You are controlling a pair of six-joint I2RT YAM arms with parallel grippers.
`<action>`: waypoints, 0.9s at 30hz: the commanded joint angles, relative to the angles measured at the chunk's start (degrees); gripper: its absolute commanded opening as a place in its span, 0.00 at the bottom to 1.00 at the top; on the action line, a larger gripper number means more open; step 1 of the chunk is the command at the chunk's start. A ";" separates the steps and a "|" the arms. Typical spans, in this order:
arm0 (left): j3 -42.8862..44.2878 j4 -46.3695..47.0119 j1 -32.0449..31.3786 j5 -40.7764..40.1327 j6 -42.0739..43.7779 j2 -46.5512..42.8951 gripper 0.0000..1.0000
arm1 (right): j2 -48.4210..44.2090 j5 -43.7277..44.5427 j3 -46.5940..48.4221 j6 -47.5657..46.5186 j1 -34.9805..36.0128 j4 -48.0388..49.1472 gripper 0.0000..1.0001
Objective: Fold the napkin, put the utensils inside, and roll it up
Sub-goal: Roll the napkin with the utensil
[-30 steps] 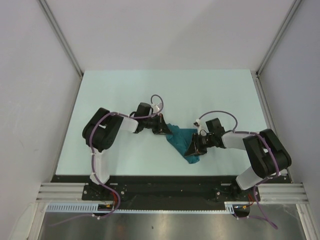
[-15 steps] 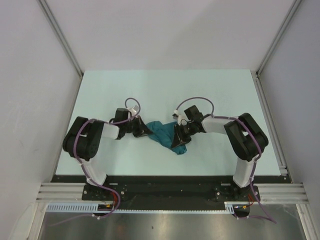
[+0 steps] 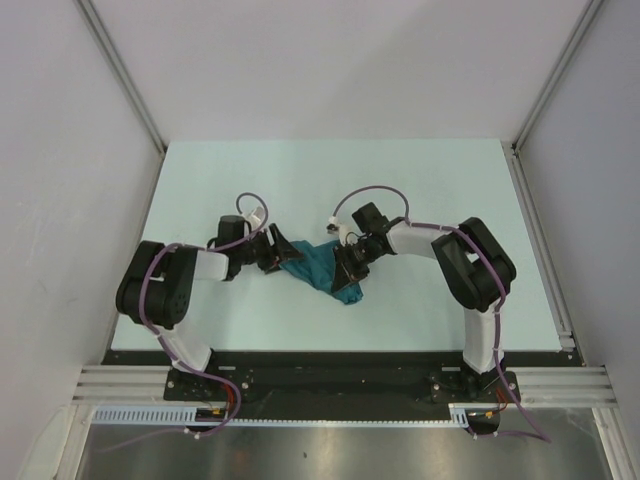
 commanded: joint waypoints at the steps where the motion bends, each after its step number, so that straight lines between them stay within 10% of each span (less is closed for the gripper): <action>1: 0.44 2.91 1.49 2.34 -1.17 -1.03 0.71 | 2.35 2.92 -0.80 -5.11 0.88 -3.67 0.00; 27: 1.59 -2.79 -0.88 4.82 1.81 1.87 0.63 | -0.55 -6.22 -1.32 -21.64 4.04 -10.80 0.00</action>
